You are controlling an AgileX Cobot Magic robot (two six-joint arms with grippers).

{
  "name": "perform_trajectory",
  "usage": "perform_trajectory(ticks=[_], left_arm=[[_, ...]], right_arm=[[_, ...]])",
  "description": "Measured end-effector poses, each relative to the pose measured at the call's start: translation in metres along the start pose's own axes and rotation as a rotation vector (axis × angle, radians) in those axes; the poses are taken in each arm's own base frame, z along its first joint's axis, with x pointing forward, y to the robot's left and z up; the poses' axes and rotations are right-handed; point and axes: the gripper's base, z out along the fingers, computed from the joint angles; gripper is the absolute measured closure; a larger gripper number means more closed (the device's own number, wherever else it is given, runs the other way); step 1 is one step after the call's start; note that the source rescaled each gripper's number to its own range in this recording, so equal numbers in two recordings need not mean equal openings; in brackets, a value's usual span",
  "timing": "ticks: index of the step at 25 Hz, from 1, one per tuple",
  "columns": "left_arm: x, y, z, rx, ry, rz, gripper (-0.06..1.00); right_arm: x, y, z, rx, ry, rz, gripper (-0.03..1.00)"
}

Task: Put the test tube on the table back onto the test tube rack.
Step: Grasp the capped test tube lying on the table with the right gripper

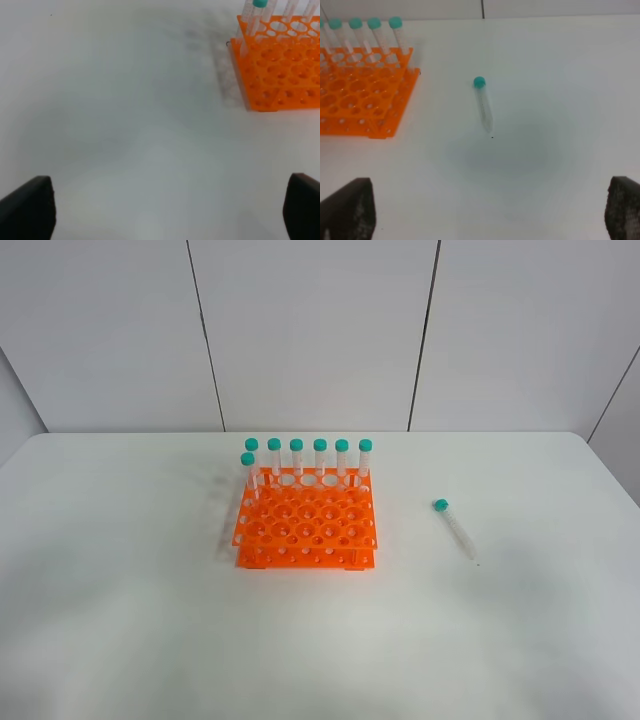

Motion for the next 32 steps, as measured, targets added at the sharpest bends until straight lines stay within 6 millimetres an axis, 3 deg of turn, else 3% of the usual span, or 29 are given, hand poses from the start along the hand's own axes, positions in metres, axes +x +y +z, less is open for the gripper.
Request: perform_trajectory(ticks=[12,18,25,32], left_arm=[[0.0,0.0,0.0,0.0,0.0,0.0,-0.06],[0.0,0.0,0.0,0.0,0.0,0.0,-0.06],[0.0,0.0,0.0,0.0,0.0,0.0,-0.06],[0.0,0.0,0.0,0.0,0.0,0.0,-0.06]], right_arm=[[-0.001,0.0,0.001,0.0,0.008,0.0,-0.03],[-0.037,-0.001,0.019,-0.007,0.152,0.01,-0.03],[-0.088,-0.005,0.084,-0.014,0.415,0.026,-0.03],[-0.111,-0.01,0.178,-0.035,0.698,-0.004,-0.03]])
